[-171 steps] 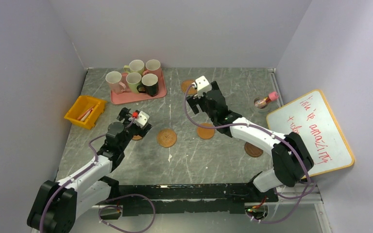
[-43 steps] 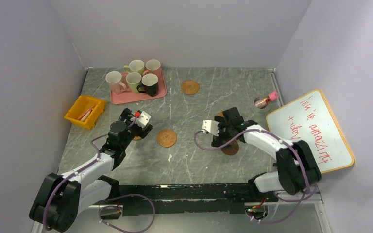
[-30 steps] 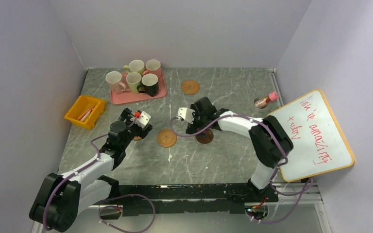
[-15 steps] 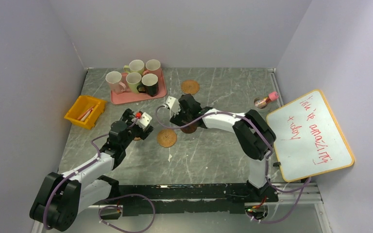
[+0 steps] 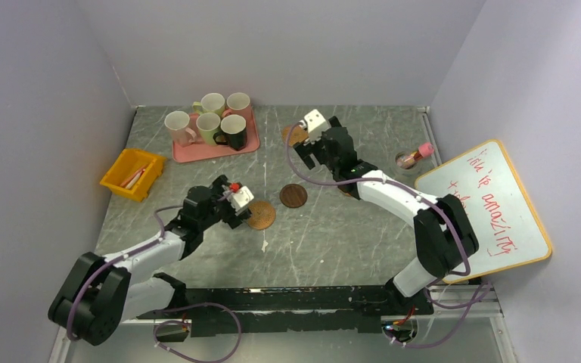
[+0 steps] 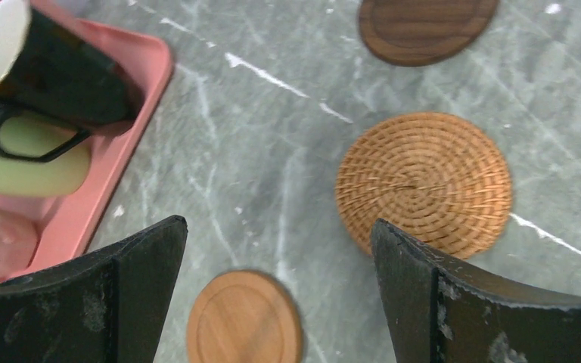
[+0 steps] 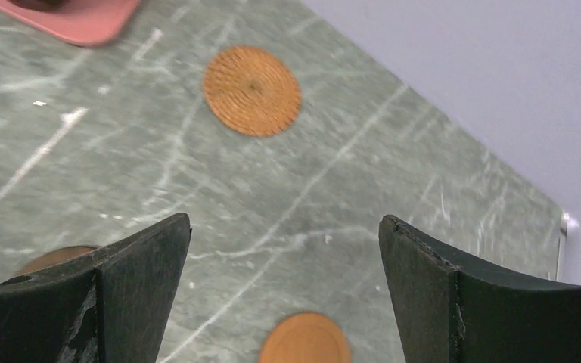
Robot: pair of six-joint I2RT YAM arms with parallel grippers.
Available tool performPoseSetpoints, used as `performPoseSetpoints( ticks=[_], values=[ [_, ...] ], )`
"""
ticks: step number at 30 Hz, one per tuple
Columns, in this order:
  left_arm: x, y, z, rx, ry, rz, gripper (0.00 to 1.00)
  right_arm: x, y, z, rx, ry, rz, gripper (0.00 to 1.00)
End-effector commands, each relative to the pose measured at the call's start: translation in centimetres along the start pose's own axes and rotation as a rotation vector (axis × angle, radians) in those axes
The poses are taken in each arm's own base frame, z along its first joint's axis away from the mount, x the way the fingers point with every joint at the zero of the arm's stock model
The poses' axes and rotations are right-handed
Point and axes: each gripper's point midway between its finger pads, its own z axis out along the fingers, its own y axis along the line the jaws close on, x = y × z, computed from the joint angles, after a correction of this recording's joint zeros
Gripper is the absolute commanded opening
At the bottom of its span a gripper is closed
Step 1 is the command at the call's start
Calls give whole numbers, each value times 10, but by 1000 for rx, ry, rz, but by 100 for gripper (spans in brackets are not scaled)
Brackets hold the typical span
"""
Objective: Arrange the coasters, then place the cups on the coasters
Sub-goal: Move the coaster to the center of the board.
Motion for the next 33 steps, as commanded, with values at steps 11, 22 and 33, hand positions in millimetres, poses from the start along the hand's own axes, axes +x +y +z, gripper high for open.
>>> performPoseSetpoints(
  ticks=[11,22,33],
  values=[
    [-28,-15,29,47,48,148,96,33,-69,-3,242,6,89,96],
    [-12,-39,48,182,92,205,96,34,-86,-9,274,-11,116,100],
    [33,-28,64,110,274,221,96,32,-87,-11,273,-19,118,100]
  ],
)
